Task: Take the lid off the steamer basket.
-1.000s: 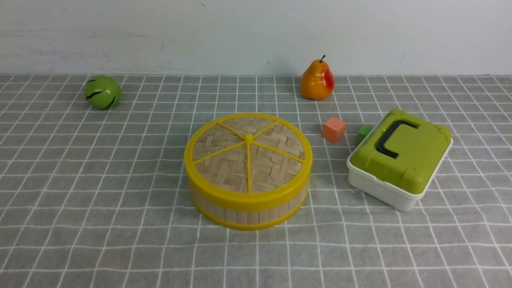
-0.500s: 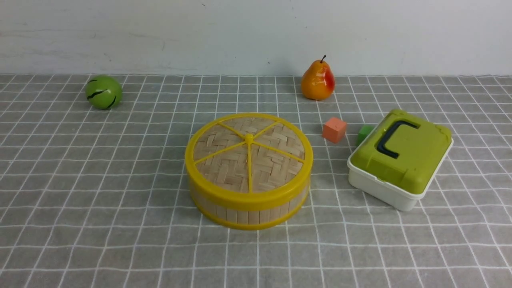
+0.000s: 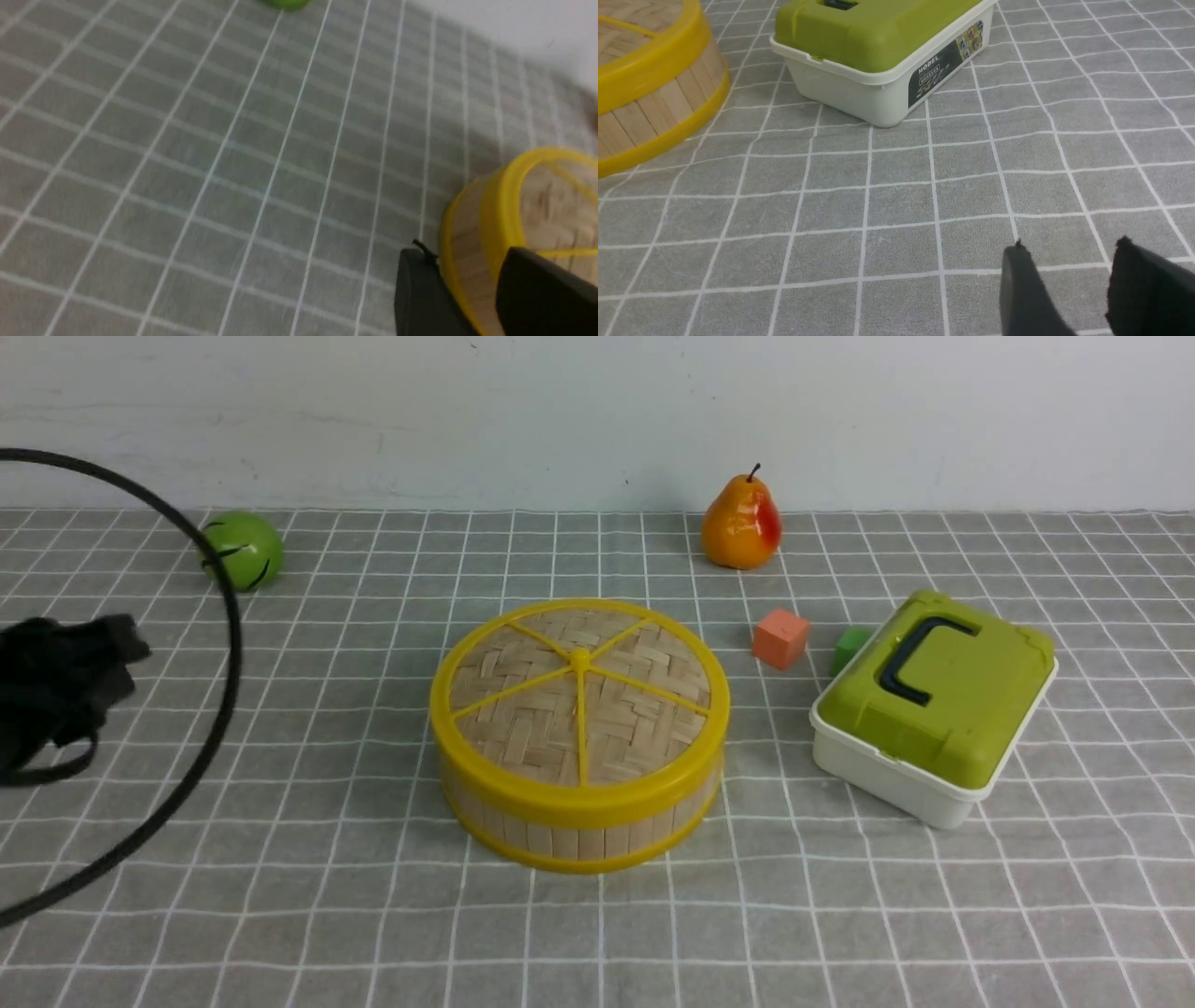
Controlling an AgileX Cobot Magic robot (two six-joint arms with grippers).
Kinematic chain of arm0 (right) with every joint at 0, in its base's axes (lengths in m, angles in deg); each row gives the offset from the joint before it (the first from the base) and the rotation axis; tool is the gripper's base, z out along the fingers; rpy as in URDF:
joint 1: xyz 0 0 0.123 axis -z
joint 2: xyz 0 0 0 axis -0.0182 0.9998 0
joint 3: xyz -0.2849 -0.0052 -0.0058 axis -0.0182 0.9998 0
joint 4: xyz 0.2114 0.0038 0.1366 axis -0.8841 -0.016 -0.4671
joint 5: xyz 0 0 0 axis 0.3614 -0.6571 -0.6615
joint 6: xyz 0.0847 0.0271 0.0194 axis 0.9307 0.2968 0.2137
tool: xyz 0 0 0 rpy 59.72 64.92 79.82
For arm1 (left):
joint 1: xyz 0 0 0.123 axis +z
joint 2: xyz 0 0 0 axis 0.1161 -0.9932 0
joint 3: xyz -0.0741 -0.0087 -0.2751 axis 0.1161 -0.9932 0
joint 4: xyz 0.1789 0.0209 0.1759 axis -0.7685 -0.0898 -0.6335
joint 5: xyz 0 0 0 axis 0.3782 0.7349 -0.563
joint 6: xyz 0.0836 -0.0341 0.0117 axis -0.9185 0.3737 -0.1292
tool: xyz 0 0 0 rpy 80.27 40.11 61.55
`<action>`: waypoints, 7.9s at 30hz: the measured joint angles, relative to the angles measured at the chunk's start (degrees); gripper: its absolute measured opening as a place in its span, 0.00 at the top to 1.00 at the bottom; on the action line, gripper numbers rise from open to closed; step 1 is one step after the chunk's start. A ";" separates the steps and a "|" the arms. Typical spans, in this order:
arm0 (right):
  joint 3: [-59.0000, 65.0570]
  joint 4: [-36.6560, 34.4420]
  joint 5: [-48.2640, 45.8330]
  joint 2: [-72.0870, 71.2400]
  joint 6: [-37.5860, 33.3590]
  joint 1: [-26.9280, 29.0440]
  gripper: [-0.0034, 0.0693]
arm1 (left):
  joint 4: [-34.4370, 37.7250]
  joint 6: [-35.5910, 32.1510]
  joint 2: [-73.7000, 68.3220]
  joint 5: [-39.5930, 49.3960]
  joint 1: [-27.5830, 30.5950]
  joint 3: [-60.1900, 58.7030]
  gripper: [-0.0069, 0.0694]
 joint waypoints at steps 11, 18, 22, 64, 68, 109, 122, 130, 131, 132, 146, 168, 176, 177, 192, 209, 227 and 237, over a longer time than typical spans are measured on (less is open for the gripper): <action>0.00 0.00 0.00 0.00 0.00 0.00 0.62 | 10.61 -22.39 -26.22 28.87 -17.31 37.06 0.76; 0.00 0.00 0.00 0.00 0.00 0.00 0.62 | 3.46 -22.13 -44.02 40.65 -25.57 60.26 0.70; 0.00 0.00 0.00 0.00 0.00 0.00 0.62 | -2.46 -20.78 -50.03 43.84 -27.79 67.98 0.55; 0.00 0.00 0.00 0.00 0.00 0.00 0.62 | -16.11 -9.07 -63.95 43.52 -30.19 78.88 0.50; 0.00 0.00 0.00 0.00 0.00 0.00 0.62 | -15.18 -9.00 -63.95 43.52 -30.19 78.92 0.50; 0.00 0.00 0.00 0.00 0.00 0.00 0.62 | -14.48 -11.44 -64.66 48.54 -30.13 97.86 0.77; 0.00 0.00 0.00 0.00 0.00 0.00 0.62 | -20.82 -13.74 -47.94 48.54 -21.55 98.32 0.77; 0.00 0.00 0.00 0.00 0.00 0.00 0.62 | -12.98 -13.40 -37.13 48.54 -2.79 73.85 0.77; 0.00 0.00 0.00 0.00 0.00 0.00 0.62 | -11.75 -13.38 -37.01 48.54 -1.26 69.26 0.77; 0.00 0.00 0.00 0.00 0.00 0.00 0.62 | -11.01 -13.33 -37.07 47.88 -0.16 65.51 0.77; 0.00 0.00 0.00 0.00 0.00 0.00 0.62 | -5.21 -8.70 -46.09 21.40 0.68 36.69 0.77; 0.00 0.00 0.00 0.00 0.00 0.00 0.62 | 0.93 -10.75 -28.03 20.11 0.68 35.54 0.65; 0.00 0.00 0.00 0.00 0.00 0.00 0.62 | 14.06 -21.52 2.06 9.56 0.68 18.23 0.93; 0.00 0.00 0.00 0.00 0.00 0.00 0.62 | 15.76 -23.42 6.19 8.53 0.68 14.66 0.93; 0.00 0.00 0.00 0.00 0.00 0.00 0.62 | 30.51 -48.69 50.67 5.52 0.68 -21.09 0.93; 0.00 0.00 0.00 0.00 0.00 0.00 0.62 | 16.91 -39.83 57.31 4.12 0.68 -33.03 0.93; 0.00 0.00 0.00 0.00 0.00 0.00 0.62 | 2.79 -21.05 63.48 -0.04 -0.29 -46.74 0.93; 0.00 0.00 0.00 0.00 0.00 0.00 0.62 | 2.79 -22.25 63.48 0.03 -0.36 -46.74 0.93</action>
